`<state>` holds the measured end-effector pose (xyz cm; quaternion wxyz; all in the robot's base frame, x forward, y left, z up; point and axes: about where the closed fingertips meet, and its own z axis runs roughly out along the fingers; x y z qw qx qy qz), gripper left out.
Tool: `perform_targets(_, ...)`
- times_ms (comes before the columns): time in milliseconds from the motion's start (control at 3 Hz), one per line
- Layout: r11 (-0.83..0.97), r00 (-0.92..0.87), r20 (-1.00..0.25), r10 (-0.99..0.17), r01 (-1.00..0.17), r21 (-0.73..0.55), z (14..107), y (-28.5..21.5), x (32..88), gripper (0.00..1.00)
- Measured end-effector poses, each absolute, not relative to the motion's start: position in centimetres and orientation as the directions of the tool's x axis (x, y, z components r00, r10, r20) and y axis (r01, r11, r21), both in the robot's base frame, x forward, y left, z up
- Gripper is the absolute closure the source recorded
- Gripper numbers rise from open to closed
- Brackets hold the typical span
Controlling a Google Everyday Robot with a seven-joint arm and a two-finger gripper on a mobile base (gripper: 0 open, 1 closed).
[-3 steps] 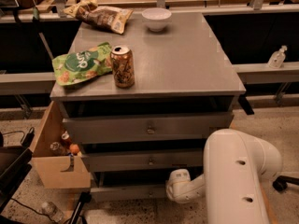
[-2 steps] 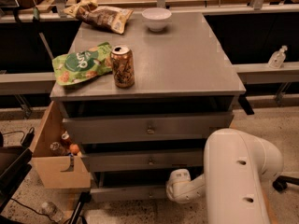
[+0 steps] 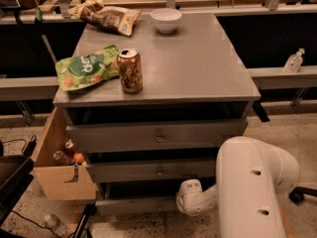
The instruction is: Open bottom drawer
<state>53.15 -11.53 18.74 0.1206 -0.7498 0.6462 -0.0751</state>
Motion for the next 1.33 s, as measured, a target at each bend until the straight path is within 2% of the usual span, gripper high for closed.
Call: perform_targets(1333,-0.136,0.153,-0.043,-0.987,-0.951,-0.278,18.74,-11.53,53.13,1.00)
